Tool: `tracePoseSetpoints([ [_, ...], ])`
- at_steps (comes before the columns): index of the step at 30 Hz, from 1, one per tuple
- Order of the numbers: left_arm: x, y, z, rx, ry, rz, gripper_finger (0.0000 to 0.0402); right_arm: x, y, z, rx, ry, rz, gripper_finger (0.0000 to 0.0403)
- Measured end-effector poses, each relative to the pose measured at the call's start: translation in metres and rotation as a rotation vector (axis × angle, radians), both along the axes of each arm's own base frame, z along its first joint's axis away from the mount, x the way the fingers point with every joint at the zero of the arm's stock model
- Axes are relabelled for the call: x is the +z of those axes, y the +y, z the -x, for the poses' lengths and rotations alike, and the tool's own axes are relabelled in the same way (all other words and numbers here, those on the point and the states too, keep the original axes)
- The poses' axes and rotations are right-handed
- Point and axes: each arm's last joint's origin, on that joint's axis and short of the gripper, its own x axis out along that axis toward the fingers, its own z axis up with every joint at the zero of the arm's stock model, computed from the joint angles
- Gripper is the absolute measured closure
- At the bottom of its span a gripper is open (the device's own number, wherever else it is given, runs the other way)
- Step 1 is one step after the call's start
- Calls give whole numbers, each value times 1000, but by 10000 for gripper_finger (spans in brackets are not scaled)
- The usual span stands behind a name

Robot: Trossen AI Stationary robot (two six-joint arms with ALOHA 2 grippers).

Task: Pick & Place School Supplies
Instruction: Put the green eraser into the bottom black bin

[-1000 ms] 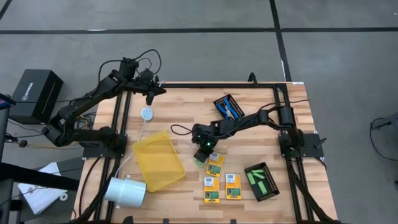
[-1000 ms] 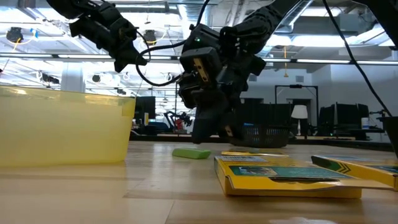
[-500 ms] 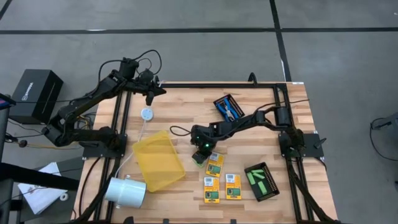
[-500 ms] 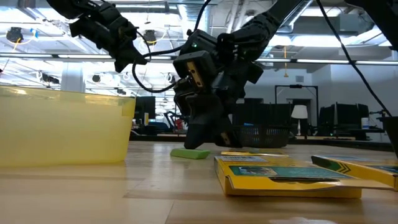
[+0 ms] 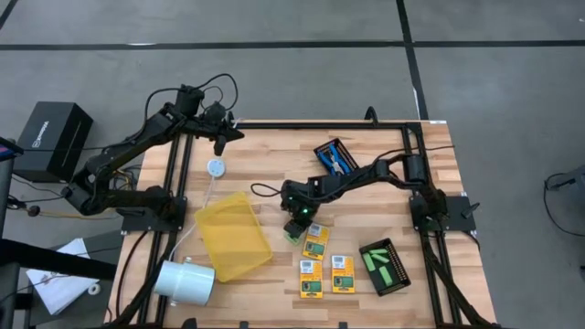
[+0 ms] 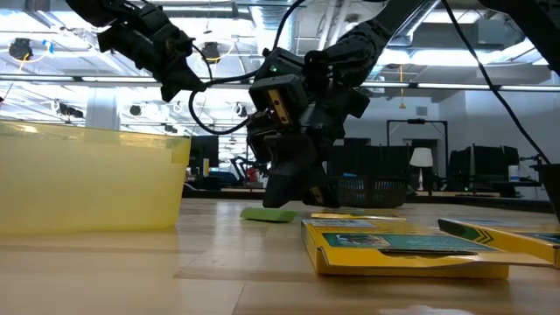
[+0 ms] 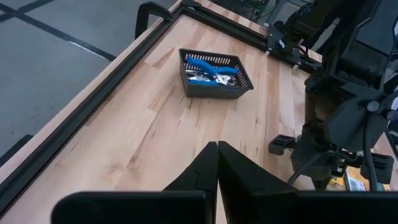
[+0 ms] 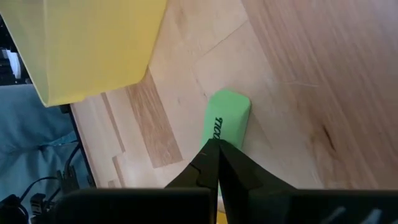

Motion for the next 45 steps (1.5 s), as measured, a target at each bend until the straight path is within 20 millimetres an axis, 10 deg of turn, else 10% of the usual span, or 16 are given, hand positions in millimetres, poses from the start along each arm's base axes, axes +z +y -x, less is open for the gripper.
tracePoseSetpoints([
  [24, -1, -1, 0, -10, 5, 10, 400, -3, -31, 6, -17, 13, 37, 403],
  [32, -1, -21, -19, -144, -1, 24, 400, 30, -47, 4, -104, -58, 151, 403],
  [45, -2, -18, -17, -106, 25, -12, 400, 32, 0, 4, 67, -46, 65, 403],
])
